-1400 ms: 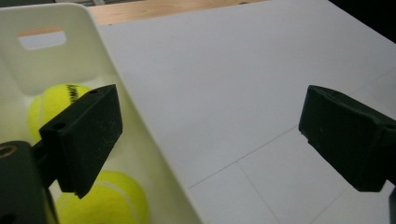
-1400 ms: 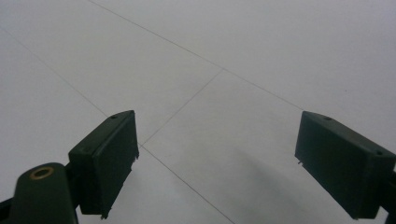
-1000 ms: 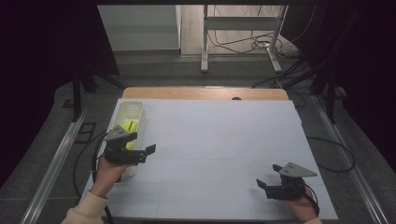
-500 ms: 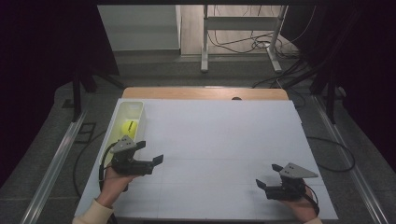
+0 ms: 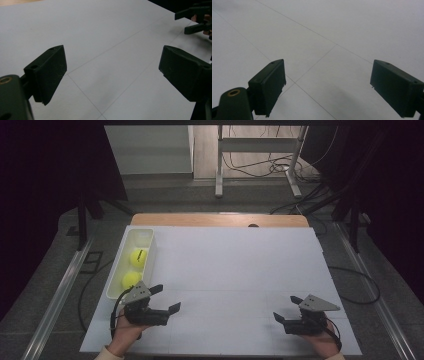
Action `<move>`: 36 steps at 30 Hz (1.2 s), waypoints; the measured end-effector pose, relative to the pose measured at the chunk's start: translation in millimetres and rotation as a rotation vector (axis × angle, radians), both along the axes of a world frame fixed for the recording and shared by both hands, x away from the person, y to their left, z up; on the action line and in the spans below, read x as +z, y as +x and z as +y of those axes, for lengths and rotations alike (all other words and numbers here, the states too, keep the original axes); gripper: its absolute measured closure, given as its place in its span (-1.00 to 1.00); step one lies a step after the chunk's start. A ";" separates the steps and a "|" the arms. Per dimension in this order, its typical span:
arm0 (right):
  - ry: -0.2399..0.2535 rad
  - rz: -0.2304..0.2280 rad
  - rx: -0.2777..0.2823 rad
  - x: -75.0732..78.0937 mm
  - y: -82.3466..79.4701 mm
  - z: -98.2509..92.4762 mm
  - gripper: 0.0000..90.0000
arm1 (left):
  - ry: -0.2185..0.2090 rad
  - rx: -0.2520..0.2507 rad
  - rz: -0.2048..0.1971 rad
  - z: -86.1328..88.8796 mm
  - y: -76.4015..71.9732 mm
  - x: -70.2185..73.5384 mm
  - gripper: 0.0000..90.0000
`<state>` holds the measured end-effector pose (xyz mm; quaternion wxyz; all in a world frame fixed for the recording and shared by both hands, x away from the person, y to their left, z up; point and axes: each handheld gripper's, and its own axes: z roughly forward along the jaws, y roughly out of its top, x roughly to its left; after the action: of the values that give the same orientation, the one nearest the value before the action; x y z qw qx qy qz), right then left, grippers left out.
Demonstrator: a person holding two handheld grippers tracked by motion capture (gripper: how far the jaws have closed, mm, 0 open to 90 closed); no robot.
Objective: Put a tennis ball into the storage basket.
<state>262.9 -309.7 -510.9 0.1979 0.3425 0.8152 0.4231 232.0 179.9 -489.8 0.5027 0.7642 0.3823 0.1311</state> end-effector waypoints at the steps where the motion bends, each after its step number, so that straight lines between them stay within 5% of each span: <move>1: 0.001 -0.001 0.003 0.0 -0.1 0.1 -0.70 | 0.001 -0.010 0.001 -0.8 -0.5 -3.3 -0.77; 7: -0.002 -0.002 0.005 0.0 -0.5 0.3 -0.70 | 0.038 -0.036 0.011 -4.2 1.7 -20.1 -0.76; 14: 0.001 0.003 0.014 -1.5 0.2 0.6 -0.70 | 0.047 -0.009 0.018 0.5 6.1 -32.6 -0.77; 36: 0.009 -0.017 0.041 -1.1 -0.6 1.2 -0.71 | 0.046 0.000 0.030 1.9 4.9 -31.2 -0.77</move>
<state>262.2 -308.6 -512.0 0.1947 0.3231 0.8184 0.4335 236.9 181.8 -521.1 0.4791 0.7775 0.3868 0.1282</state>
